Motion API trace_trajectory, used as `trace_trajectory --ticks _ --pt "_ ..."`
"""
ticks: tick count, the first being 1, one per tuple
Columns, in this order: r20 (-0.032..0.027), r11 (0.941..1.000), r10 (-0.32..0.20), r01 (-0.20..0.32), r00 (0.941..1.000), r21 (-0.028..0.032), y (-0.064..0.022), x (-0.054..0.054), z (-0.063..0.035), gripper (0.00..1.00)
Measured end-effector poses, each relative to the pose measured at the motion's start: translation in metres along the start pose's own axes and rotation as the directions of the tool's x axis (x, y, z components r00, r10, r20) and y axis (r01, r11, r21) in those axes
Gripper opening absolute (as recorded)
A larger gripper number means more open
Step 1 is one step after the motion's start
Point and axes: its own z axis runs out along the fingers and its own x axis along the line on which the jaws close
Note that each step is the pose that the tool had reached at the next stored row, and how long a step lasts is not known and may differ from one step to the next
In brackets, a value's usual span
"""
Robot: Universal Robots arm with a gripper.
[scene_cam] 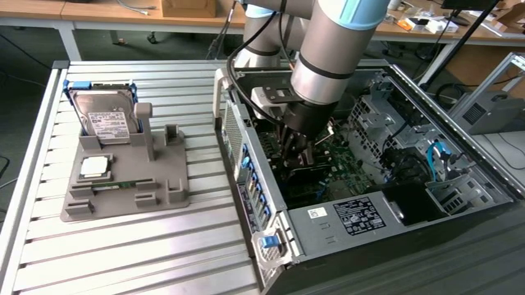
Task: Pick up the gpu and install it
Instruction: 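Press down on the gpu until it lock into place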
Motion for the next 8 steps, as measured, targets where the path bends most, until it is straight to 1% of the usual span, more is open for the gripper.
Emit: trace_trajectory --ticks 8 --pt "0.0002 1.0000 -0.001 0.001 1.0000 -0.0002 -0.0029 0.0000 0.0030 0.11"
